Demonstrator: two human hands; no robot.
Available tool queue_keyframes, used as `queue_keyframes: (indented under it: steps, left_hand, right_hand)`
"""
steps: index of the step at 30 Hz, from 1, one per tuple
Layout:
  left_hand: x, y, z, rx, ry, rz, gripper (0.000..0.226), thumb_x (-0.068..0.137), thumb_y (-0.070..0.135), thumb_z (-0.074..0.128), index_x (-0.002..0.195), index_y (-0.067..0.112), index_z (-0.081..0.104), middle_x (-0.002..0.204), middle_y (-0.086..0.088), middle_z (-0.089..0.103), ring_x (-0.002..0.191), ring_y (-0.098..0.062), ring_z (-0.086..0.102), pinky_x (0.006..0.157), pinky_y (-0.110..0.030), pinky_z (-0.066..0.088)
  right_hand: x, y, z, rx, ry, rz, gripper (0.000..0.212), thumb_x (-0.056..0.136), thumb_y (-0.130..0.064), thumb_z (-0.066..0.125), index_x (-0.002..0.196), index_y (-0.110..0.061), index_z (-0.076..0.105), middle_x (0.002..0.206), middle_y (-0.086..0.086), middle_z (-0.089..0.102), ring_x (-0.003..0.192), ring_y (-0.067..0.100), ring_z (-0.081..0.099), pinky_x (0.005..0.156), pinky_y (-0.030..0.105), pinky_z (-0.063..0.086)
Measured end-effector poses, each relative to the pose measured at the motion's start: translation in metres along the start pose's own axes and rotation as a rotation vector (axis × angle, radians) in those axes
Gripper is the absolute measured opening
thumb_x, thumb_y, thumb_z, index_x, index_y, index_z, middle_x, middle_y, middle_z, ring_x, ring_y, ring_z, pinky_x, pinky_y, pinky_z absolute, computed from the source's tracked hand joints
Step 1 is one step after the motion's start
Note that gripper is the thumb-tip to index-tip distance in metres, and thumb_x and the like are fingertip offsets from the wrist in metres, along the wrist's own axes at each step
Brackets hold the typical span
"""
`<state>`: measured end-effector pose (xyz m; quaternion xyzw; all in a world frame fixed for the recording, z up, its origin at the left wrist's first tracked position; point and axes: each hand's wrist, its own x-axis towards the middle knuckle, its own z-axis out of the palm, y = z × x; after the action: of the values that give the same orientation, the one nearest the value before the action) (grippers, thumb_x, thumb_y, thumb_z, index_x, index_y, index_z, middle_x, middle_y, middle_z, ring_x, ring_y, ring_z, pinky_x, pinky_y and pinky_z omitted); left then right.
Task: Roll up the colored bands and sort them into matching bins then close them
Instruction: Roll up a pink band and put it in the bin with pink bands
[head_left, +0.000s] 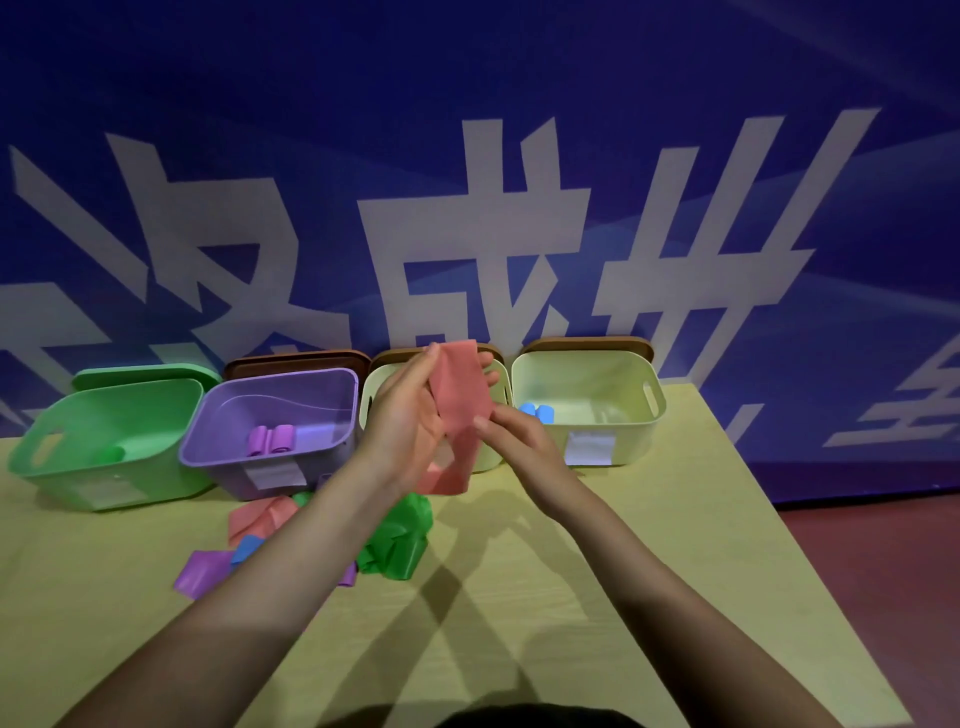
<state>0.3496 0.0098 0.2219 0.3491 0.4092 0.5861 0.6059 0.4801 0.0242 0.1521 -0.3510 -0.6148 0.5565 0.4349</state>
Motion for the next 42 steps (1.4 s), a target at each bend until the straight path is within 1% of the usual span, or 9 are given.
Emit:
queue_keyframes:
  steps: [4, 9, 16, 20, 23, 30, 34, 39, 42]
  left_hand:
    - [0.004, 0.001, -0.013, 0.007, 0.067, 0.078, 0.033, 0.103, 0.026, 0.031, 0.108, 0.013, 0.061, 0.100, -0.006, 0.072, 0.089, -0.017, 0.070, 0.073, -0.028, 0.057]
    - [0.012, 0.001, -0.026, -0.064, 0.159, 0.100, 0.036, 0.105, 0.031, 0.026, 0.113, 0.015, 0.057, 0.095, 0.000, 0.073, 0.086, -0.011, 0.069, 0.071, -0.023, 0.056]
    - [0.026, 0.010, -0.053, -0.125, 0.228, 0.094, 0.034, 0.104, 0.033, 0.029, 0.118, 0.018, 0.056, 0.098, 0.003, 0.071, 0.091, -0.009, 0.068, 0.078, -0.025, 0.052]
    - [0.034, 0.019, -0.072, -0.272, 0.268, 0.067, 0.042, 0.104, 0.039, 0.027, 0.125, 0.014, 0.054, 0.105, 0.003, 0.066, 0.091, -0.007, 0.065, 0.077, -0.023, 0.050]
    - [0.039, 0.020, -0.089, -0.272, 0.278, 0.048, 0.042, 0.104, 0.041, 0.025, 0.117, 0.018, 0.057, 0.115, 0.001, 0.061, 0.097, -0.009, 0.061, 0.086, -0.026, 0.046]
    - [0.036, 0.025, -0.118, -0.382, 0.378, 0.097, 0.045, 0.104, 0.040, 0.026, 0.134, 0.016, 0.049, 0.129, 0.001, 0.058, 0.096, -0.008, 0.060, 0.079, -0.024, 0.048]
    - [0.028, 0.032, -0.131, -0.448, 0.461, 0.139, 0.035, 0.104, 0.036, 0.031, 0.113, 0.018, 0.060, 0.085, 0.007, 0.071, 0.079, -0.005, 0.065, 0.071, -0.021, 0.051]
    - [0.015, 0.037, -0.142, -0.460, 0.503, 0.158, 0.019, 0.098, 0.024, 0.047, 0.085, 0.017, 0.059, 0.066, 0.007, 0.063, 0.068, -0.004, 0.058, 0.069, -0.017, 0.046]
    - [0.011, 0.035, -0.155, -0.492, 0.536, 0.183, 0.019, 0.097, 0.021, 0.048, 0.081, 0.018, 0.057, 0.069, 0.006, 0.059, 0.067, -0.005, 0.055, 0.069, -0.017, 0.045]
  right_hand:
    - [0.006, 0.003, 0.014, 0.148, 0.039, 0.075, 0.034, 0.078, -0.036, 0.066, 0.087, -0.004, 0.065, 0.073, 0.007, 0.069, 0.069, 0.020, 0.065, 0.070, 0.028, 0.051]
    - [-0.002, 0.011, 0.023, 0.025, 0.050, 0.144, 0.018, 0.083, -0.017, 0.073, 0.076, -0.011, 0.058, 0.062, -0.006, 0.057, 0.052, 0.005, 0.052, 0.051, 0.018, 0.041]
    - [-0.010, 0.017, 0.015, -0.138, -0.054, 0.183, 0.032, 0.087, -0.019, 0.070, 0.057, -0.024, 0.060, 0.046, -0.017, 0.051, 0.045, -0.002, 0.044, 0.046, 0.012, 0.033]
    - [-0.017, 0.024, 0.011, -0.125, -0.145, 0.294, 0.024, 0.087, -0.019, 0.069, 0.064, -0.022, 0.063, 0.051, -0.015, 0.061, 0.051, -0.002, 0.057, 0.052, 0.014, 0.046]
    - [-0.022, 0.030, 0.007, -0.188, -0.174, 0.334, 0.031, 0.087, -0.026, 0.069, 0.058, -0.024, 0.059, 0.048, -0.016, 0.057, 0.046, -0.002, 0.052, 0.050, 0.014, 0.040]
    - [-0.029, 0.044, 0.003, -0.102, -0.164, 0.378, 0.026, 0.071, -0.047, 0.069, 0.075, -0.021, 0.069, 0.059, -0.010, 0.065, 0.056, 0.006, 0.060, 0.058, 0.025, 0.050]
    - [-0.033, 0.049, 0.004, -0.091, -0.157, 0.368, 0.024, 0.074, -0.044, 0.068, 0.073, -0.021, 0.071, 0.057, -0.008, 0.062, 0.053, 0.009, 0.053, 0.054, 0.021, 0.041]
    - [-0.036, 0.061, 0.003, -0.041, -0.128, 0.384, 0.020, 0.088, -0.028, 0.066, 0.074, -0.014, 0.069, 0.058, 0.000, 0.060, 0.052, 0.013, 0.050, 0.056, 0.025, 0.040]
    - [-0.039, 0.063, 0.002, -0.008, -0.146, 0.393, 0.026, 0.091, -0.024, 0.062, 0.069, -0.012, 0.069, 0.057, 0.005, 0.058, 0.052, 0.014, 0.048, 0.056, 0.023, 0.040]
